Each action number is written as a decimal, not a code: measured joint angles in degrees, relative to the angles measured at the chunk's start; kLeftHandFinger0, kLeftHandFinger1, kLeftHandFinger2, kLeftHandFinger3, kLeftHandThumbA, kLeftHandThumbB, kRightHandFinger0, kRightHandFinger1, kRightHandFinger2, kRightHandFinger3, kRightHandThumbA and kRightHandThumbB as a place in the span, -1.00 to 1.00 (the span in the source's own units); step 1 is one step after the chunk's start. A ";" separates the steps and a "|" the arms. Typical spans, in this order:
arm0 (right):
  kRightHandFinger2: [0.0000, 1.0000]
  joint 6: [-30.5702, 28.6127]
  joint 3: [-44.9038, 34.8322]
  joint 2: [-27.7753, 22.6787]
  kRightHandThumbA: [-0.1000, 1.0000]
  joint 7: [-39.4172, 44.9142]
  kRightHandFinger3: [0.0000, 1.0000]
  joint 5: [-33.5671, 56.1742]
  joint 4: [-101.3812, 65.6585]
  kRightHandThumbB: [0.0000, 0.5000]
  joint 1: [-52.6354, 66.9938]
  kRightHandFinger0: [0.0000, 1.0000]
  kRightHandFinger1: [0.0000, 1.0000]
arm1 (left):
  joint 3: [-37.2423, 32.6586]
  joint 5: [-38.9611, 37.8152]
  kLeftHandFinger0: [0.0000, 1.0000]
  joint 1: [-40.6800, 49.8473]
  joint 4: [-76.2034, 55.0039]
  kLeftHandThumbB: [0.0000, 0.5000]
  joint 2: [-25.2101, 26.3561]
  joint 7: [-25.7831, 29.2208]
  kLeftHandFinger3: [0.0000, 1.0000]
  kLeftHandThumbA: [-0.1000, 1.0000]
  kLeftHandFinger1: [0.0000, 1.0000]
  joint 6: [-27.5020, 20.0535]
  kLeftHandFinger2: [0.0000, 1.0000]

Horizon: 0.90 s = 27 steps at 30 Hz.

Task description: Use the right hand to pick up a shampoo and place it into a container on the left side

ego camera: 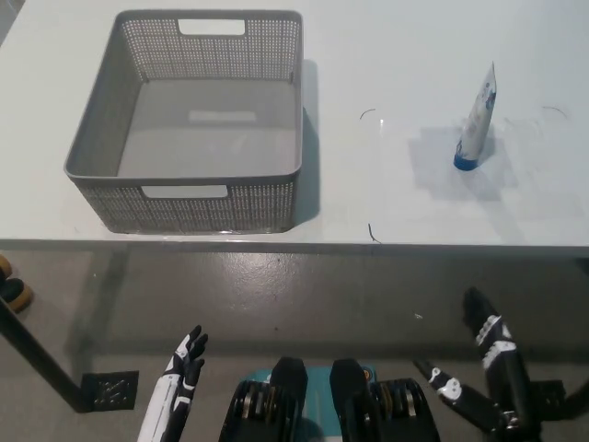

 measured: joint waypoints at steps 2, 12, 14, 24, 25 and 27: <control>1.00 -0.18 -0.66 0.04 0.90 -1.02 1.00 -1.64 -3.20 0.16 0.10 1.00 1.00 | -0.09 0.00 1.00 0.05 0.00 0.20 0.11 0.20 1.00 1.00 1.00 -0.24 1.00; 1.00 2.39 -3.14 -0.95 0.92 -2.11 1.00 -6.46 -13.92 0.44 -3.68 1.00 1.00 | -0.58 0.07 1.00 1.03 0.05 0.27 0.16 1.36 1.00 1.00 1.00 -0.97 1.00; 1.00 3.86 -3.94 -1.63 0.88 -2.12 1.00 -6.92 -13.89 0.42 -5.82 1.00 1.00 | -0.77 0.09 1.00 1.88 0.05 0.25 0.16 1.68 1.00 1.00 1.00 -1.03 1.00; 1.00 11.60 -6.13 -5.34 0.74 -2.21 1.00 -7.49 -8.68 0.07 -17.45 1.00 1.00 | -1.71 0.02 1.00 4.07 0.05 0.19 0.24 2.47 1.00 1.00 1.00 -1.09 1.00; 1.00 12.08 -6.24 -5.53 0.74 -2.27 1.00 -7.59 -7.53 0.18 -18.48 1.00 1.00 | -1.76 0.02 1.00 4.09 0.05 0.21 0.26 2.54 1.00 1.00 1.00 -1.09 1.00; 1.00 13.11 -6.41 -5.98 0.75 -2.41 1.00 -7.79 -5.15 0.16 -20.54 1.00 1.00 | -1.93 0.02 1.00 4.09 0.05 0.16 0.27 2.64 1.00 1.00 1.00 -1.09 1.00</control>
